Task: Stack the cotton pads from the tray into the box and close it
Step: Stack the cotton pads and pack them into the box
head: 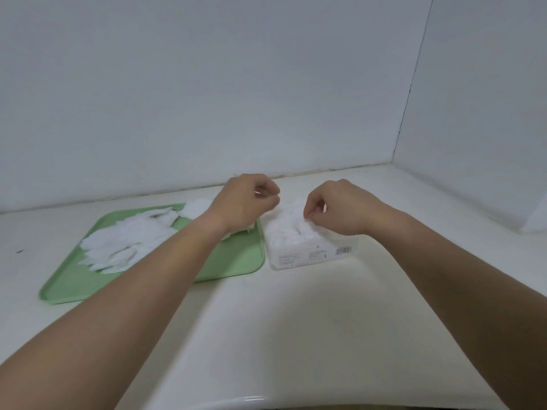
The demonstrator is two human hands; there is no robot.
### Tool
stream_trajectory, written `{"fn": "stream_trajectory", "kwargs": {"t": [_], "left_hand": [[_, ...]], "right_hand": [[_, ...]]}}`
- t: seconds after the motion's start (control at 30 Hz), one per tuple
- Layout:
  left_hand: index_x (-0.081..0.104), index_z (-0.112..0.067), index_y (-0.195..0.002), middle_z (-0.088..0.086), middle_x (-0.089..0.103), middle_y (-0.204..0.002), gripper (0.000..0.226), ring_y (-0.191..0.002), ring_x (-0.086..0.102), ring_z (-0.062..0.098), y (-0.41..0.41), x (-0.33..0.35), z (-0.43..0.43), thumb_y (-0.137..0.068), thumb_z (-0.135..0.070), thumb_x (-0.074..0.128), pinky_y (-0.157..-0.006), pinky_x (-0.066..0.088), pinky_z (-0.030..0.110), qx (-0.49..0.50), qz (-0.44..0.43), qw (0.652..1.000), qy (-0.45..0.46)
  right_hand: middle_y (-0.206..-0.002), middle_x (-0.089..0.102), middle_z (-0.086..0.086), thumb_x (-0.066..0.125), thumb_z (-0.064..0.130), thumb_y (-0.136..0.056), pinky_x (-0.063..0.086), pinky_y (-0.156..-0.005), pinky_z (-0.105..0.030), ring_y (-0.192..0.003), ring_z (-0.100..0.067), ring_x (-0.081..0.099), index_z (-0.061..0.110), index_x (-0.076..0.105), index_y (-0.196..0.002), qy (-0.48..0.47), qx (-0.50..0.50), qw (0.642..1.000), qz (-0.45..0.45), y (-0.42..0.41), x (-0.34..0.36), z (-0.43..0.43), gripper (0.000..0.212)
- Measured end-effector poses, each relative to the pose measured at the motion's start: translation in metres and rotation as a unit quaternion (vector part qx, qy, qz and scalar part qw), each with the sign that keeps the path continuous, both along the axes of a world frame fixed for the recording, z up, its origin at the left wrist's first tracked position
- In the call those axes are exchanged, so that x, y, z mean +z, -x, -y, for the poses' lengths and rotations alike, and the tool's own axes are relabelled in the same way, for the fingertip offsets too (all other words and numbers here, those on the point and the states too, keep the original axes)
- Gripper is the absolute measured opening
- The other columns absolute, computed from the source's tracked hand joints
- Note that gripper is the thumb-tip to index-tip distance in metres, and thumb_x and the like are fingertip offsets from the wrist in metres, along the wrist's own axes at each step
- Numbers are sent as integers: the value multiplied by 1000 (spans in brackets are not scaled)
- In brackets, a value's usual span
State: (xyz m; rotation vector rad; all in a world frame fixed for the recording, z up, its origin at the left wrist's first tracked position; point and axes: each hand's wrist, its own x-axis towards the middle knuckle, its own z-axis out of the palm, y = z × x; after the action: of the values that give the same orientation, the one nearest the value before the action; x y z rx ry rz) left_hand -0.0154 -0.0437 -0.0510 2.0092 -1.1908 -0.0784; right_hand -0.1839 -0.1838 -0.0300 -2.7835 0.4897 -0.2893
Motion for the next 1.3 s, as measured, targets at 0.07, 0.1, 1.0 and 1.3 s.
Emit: {"fn": "stream_trajectory", "kwargs": {"t": [0.07, 0.1, 1.0, 1.3], "left_hand": [[75, -23, -96, -11, 75, -98, 9, -91, 70, 4, -11, 0, -26, -90, -21, 68, -80, 49, 13, 33, -2, 999, 14], [75, -22, -94, -10, 75, -97, 9, -90, 70, 6, -16, -2, -38, -91, -19, 67, -77, 47, 10, 51, -2, 999, 18], [68, -22, -87, -2, 71, -88, 21, -73, 72, 14, -65, -52, -117, -91, -3, 59, -80, 59, 46, 178, -160, 946, 218], [67, -24, -92, -5, 69, -88, 20, -77, 70, 20, -66, -52, -131, -91, -5, 61, -73, 59, 42, 196, -146, 941, 235]], "right_hand": [[-80, 64, 21, 57, 16, -89, 48, -70, -23, -72, 3, 58, 30, 73, -86, -42, 11, 998, 46, -9, 4, -12, 22], [-80, 65, 19, 58, 15, -88, 48, -70, -21, -69, 5, 58, 30, 73, -85, -63, 19, 996, 68, -14, 6, -18, 21], [-112, 58, -5, 69, 46, -82, 39, -73, -34, -108, -28, 52, 16, 47, -124, 41, -126, 991, 33, -164, -79, -129, 56], [-85, 53, 9, 69, 10, -83, 36, -65, -19, -80, -11, 53, 18, 56, -122, -190, -34, 972, 133, -161, -84, -121, 42]]}}
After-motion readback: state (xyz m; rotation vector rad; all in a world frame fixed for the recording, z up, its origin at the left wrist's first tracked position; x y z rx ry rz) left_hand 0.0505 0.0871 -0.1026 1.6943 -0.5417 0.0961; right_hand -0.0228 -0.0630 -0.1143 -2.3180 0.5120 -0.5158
